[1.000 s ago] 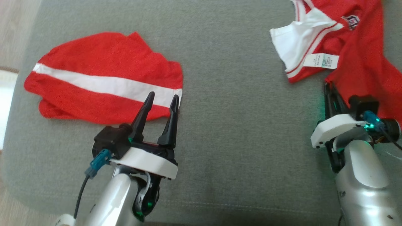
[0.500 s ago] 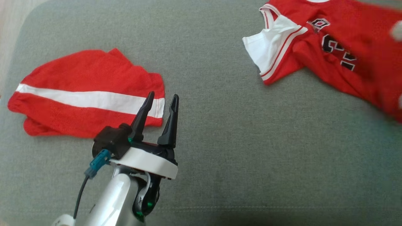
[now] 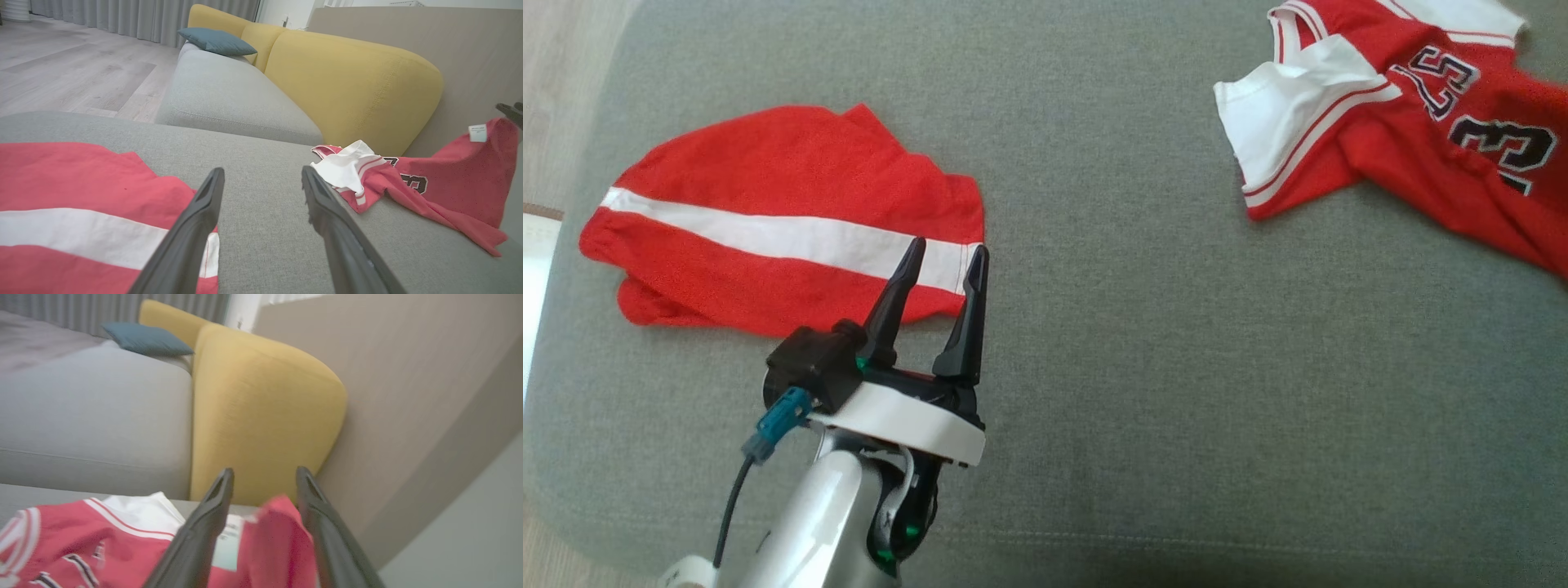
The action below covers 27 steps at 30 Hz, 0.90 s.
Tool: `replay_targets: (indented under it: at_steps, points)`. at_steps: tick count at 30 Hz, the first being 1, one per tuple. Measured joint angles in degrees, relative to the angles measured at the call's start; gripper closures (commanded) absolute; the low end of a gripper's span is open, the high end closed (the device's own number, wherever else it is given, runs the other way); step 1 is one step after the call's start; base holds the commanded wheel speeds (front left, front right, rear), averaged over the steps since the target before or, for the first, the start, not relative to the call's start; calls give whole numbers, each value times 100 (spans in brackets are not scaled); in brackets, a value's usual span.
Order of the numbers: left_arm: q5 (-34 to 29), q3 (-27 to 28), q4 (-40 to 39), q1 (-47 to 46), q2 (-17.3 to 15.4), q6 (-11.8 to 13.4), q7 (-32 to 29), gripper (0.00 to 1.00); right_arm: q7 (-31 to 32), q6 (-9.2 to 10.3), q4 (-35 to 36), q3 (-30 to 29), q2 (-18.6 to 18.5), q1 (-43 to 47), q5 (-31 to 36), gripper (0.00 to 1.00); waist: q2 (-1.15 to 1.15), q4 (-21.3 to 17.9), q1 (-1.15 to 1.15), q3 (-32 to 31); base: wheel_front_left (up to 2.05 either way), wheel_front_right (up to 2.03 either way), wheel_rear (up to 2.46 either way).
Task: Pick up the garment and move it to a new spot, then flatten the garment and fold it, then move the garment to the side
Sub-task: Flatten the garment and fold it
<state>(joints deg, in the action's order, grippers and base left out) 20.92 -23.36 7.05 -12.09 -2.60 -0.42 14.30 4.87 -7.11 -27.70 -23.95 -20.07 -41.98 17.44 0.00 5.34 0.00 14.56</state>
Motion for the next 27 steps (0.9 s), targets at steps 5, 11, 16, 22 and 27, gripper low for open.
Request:
replay_targets:
  at_steps: [5, 11, 16, 22, 27]
  points:
    - [1, 0, 7, 8, 0, 26, 0, 0, -302, 0, 71, 294, 385, 8, -21, 0, 0, -65, 0, -151, 0, 0, 0]
    - [0, 19, 4, 31, 1, 46, 0, 0, -600, 0, 369, 672, 792, 190, -525, 0, 0, -220, 0, -367, 0, 0, 0]
    - [0, 42, -4, 177, 0, 70, 0, 0, -747, 0, 789, 1271, 1305, 989, -1254, 0, 0, -358, 0, -578, 0, 0, 0]
    - [43, 197, -42, 354, -2, 94, 0, 0, -994, 0, 1424, 2003, 1669, 2538, -2059, 0, 0, -587, 0, -847, 0, 0, 0]
    - [42, 249, -49, 435, -3, 91, 0, 0, -1180, 0, 1622, 2279, 1713, 3454, -2651, 0, 0, -794, 0, -942, 0, 0, 0]
